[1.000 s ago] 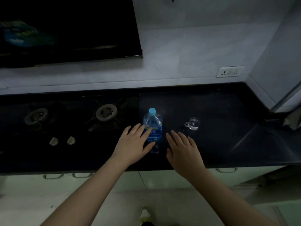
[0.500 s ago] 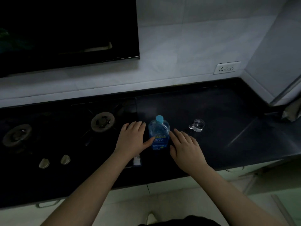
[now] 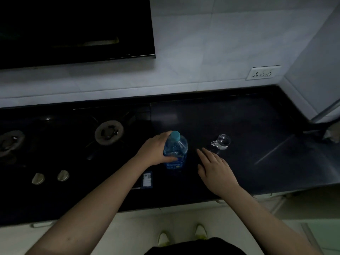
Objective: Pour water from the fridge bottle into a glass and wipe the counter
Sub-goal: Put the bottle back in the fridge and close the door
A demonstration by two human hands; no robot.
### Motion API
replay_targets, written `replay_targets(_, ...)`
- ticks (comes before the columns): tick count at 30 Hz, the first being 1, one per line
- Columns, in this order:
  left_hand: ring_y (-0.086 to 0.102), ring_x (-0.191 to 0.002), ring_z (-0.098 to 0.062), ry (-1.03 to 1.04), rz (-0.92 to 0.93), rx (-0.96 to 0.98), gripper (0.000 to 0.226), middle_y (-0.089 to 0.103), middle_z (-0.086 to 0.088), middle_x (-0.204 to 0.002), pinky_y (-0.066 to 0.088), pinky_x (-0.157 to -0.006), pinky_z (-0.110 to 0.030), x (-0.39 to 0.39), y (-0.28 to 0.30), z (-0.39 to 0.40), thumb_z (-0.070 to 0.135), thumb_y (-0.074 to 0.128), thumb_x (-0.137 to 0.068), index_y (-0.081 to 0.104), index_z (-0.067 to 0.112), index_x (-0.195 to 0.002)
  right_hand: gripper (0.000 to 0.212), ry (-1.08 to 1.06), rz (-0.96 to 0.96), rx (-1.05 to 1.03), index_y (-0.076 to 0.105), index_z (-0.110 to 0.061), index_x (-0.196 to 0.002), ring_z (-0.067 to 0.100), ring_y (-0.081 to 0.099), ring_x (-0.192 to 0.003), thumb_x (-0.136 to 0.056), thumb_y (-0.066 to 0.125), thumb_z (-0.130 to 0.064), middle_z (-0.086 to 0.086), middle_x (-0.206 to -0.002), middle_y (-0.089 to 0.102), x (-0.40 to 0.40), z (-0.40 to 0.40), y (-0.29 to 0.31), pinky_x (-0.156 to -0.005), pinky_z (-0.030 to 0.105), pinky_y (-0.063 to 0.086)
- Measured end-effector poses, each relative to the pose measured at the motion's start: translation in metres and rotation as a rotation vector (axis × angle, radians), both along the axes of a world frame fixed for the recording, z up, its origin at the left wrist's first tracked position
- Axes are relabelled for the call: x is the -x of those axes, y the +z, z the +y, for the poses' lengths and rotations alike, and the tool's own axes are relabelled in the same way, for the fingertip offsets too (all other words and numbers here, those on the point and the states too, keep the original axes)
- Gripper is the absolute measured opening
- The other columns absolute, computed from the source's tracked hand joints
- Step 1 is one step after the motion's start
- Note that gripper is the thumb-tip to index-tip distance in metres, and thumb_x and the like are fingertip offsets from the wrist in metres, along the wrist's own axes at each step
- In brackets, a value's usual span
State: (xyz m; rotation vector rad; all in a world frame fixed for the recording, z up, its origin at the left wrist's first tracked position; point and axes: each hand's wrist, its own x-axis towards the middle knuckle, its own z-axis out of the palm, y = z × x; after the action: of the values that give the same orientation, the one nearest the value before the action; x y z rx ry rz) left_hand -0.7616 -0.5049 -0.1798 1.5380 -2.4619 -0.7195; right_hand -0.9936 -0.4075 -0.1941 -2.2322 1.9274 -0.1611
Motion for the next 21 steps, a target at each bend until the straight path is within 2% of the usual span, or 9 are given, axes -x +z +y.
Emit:
replay_targets(3, 0.05, -0.119, -0.01, 0.048, 0.139, -0.099, 0.093, 0.045, 0.009, -0.138, 0.042, -0.1, -0.029, 0.006, -0.003, 0.001, 0.04, 0.086, -0.069, 0.033, 0.024, -0.144, 0.058, 0.053, -0.066, -0.059, 0.029, -0.018, -0.152, 0.023, 0.036, -0.14, -0.098, 0.032, -0.039, 0.006, -0.155, 0.033, 0.009, -0.007, -0.007, -0.113, 0.035, 0.03)
replay_targets(5, 0.049, -0.116, -0.008, 0.093, 0.208, -0.129, 0.092, 0.044, 0.008, -0.133, 0.04, -0.098, -0.025, 0.01, -0.008, 0.001, 0.035, 0.088, -0.067, 0.036, 0.023, -0.142, 0.056, 0.078, -0.127, -0.108, 0.027, -0.019, -0.153, 0.022, 0.034, -0.14, -0.101, 0.038, -0.035, 0.005, -0.156, 0.031, 0.014, -0.011, -0.014, -0.113, 0.033, 0.029)
replay_targets(7, 0.049, -0.114, -0.005, 0.145, 0.264, -0.148, 0.092, 0.047, 0.009, -0.13, 0.04, -0.096, -0.023, 0.013, -0.013, 0.0, 0.035, 0.09, -0.063, 0.039, 0.025, -0.139, 0.055, 0.057, -0.273, -0.202, 0.025, -0.02, -0.153, 0.02, 0.034, -0.14, -0.102, 0.041, -0.031, 0.003, -0.156, 0.031, 0.017, -0.015, -0.018, -0.113, 0.029, 0.029)
replay_targets(11, 0.05, -0.112, -0.003, 0.179, 0.279, -0.142, 0.089, 0.049, 0.011, -0.126, 0.037, -0.092, -0.019, 0.021, -0.013, -0.001, 0.036, 0.092, -0.06, 0.044, 0.028, -0.134, 0.049, -0.193, -0.654, -0.5, 0.03, -0.022, -0.152, 0.017, 0.036, -0.139, -0.104, 0.038, -0.026, 0.002, -0.153, 0.035, 0.019, -0.025, -0.024, -0.107, 0.019, 0.024)
replay_targets(14, 0.052, -0.111, -0.004, 0.197, 0.271, -0.126, 0.089, 0.052, 0.012, -0.124, 0.042, -0.097, -0.024, 0.027, -0.012, 0.001, 0.038, 0.092, -0.057, 0.046, 0.028, -0.133, 0.041, -0.381, -0.93, -0.697, 0.037, -0.018, -0.145, 0.02, 0.037, -0.139, -0.106, 0.028, -0.02, 0.004, -0.152, 0.037, 0.013, -0.035, -0.035, -0.115, 0.027, 0.024)
replay_targets(16, 0.053, -0.111, -0.006, 0.222, 0.263, -0.126, 0.09, 0.053, 0.012, -0.123, 0.044, -0.097, -0.027, 0.031, -0.011, 0.002, 0.04, 0.092, -0.055, 0.047, 0.028, -0.133, 0.042, -0.525, -1.098, -0.772, 0.039, -0.018, -0.144, 0.02, 0.042, -0.135, -0.104, 0.026, -0.017, 0.007, -0.152, 0.04, 0.01, -0.041, -0.04, -0.115, 0.033, 0.028)
replay_targets(21, 0.056, -0.106, -0.002, 0.301, 0.284, -0.144, 0.086, 0.057, 0.016, -0.117, 0.049, -0.093, -0.029, 0.042, -0.007, 0.006, 0.044, 0.091, -0.054, 0.05, 0.031, -0.128, 0.047, -0.648, -1.178, -0.882, 0.036, -0.01, -0.147, 0.023, 0.044, -0.133, -0.103, 0.029, -0.021, 0.009, -0.15, 0.042, 0.001, -0.046, -0.039, -0.111, 0.034, 0.029)
